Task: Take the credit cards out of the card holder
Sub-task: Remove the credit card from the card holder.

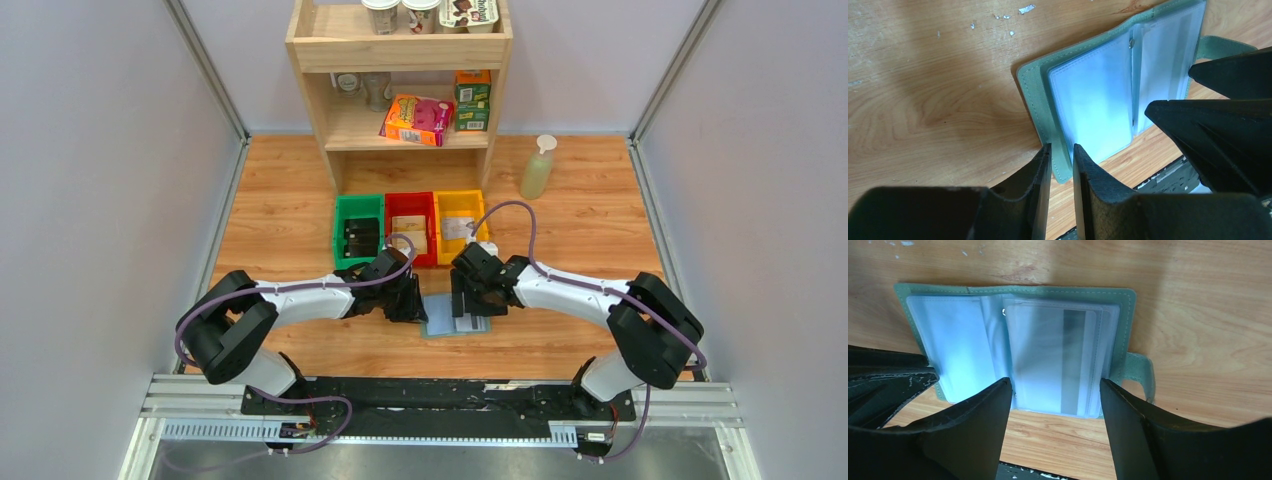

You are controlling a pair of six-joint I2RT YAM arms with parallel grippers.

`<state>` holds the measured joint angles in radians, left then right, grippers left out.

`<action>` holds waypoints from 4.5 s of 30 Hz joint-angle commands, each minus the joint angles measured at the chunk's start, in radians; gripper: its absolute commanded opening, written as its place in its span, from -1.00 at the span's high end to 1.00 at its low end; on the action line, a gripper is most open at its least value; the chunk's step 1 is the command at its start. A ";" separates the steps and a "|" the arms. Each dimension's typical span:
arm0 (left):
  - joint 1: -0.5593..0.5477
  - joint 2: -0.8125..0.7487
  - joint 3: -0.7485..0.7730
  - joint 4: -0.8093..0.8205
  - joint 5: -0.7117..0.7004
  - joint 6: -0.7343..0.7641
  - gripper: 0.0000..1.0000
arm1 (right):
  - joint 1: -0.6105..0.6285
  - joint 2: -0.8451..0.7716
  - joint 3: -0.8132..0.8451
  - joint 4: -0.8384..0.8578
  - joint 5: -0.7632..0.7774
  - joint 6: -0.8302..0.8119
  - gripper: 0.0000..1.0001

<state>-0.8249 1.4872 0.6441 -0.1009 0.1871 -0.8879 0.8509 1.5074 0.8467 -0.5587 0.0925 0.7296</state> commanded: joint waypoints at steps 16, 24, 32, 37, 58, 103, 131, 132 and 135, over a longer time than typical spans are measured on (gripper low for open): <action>-0.013 0.012 0.028 0.000 0.018 0.007 0.45 | 0.005 -0.062 0.034 -0.033 0.042 -0.018 -0.48; -0.014 0.012 0.029 -0.003 0.018 0.007 0.45 | 0.007 -0.067 0.066 -0.044 0.061 -0.039 -0.37; -0.014 0.010 0.029 -0.005 0.018 0.007 0.45 | 0.005 -0.004 0.064 -0.024 0.082 -0.045 -0.23; -0.016 0.013 0.031 -0.005 0.020 0.009 0.45 | 0.005 0.025 0.052 -0.001 0.067 -0.047 -0.15; -0.019 0.024 0.049 -0.011 0.023 0.017 0.45 | 0.050 0.048 0.100 -0.075 0.119 -0.053 -0.35; -0.020 0.036 0.051 -0.003 0.035 0.018 0.44 | 0.040 0.068 0.100 -0.083 0.130 -0.073 -0.37; -0.023 0.041 0.058 -0.006 0.040 0.023 0.44 | 0.047 -0.027 0.094 -0.021 -0.003 -0.064 -0.38; -0.023 0.042 0.058 -0.006 0.040 0.023 0.44 | 0.048 -0.035 0.092 -0.020 -0.005 -0.062 -0.38; -0.023 0.042 0.057 -0.005 0.041 0.023 0.44 | 0.045 -0.078 0.080 0.003 -0.033 -0.059 -0.37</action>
<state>-0.8379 1.5223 0.6777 -0.1146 0.2192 -0.8803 0.8898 1.5017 0.9295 -0.6193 0.1055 0.6506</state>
